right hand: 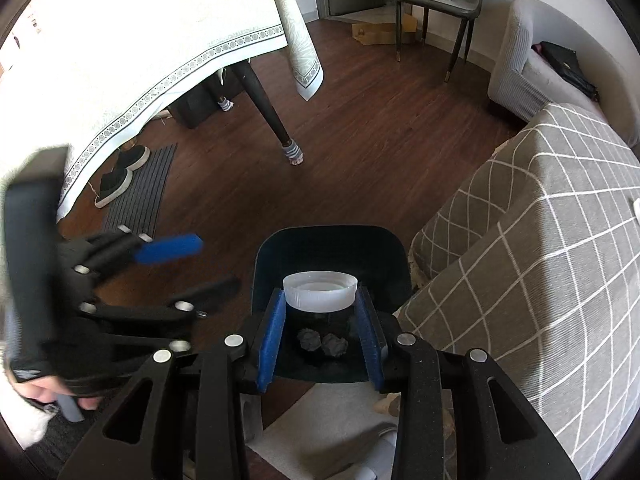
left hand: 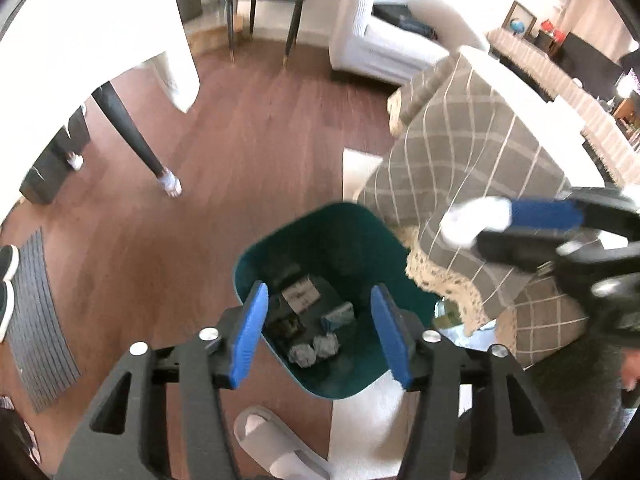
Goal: Collect trash
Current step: 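Open the right tool over the bin to drop the white lid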
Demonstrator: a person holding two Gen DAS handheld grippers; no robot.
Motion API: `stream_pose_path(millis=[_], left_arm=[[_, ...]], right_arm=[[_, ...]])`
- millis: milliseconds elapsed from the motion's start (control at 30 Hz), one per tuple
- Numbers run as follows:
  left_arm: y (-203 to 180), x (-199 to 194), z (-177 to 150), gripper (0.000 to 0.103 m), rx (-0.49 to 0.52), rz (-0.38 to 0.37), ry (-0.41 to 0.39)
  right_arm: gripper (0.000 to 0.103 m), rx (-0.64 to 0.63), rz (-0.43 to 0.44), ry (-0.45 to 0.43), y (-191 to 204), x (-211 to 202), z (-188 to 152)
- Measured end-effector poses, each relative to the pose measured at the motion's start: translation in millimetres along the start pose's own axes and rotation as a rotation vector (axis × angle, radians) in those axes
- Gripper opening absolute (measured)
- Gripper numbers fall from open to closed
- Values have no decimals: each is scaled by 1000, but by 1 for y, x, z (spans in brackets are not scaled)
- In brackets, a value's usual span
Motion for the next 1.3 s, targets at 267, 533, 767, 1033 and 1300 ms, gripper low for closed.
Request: stream_pose_path(millis=[267, 533, 767, 1033, 1300], left_arm=[[-2, -56, 20, 65, 0, 34, -126], [-3, -104, 38, 53, -13, 54, -218], [-10, -134, 51, 43, -15, 45, -259], [-24, -162, 69, 43, 15, 30, -303], [-32, -172, 81, 52, 34, 41, -311]], right_arm=[[36, 13, -3, 22, 2, 18, -6], [36, 38, 3, 75, -3, 50, -11], [36, 70, 0, 132, -11, 84, -18], [45, 80, -44, 181, -22, 120, -32], [51, 71, -5, 144, -27, 101, -33]])
Point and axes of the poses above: each gripper's, at about its wrist camera, not at the fingertips, and x roughly the way its jaws point, y to its left, z to its top, the point moved 1 cm from there along x, roughly the way its jaws point, and after that the axes turned 8 degrees about x, right-handed, at the moved point
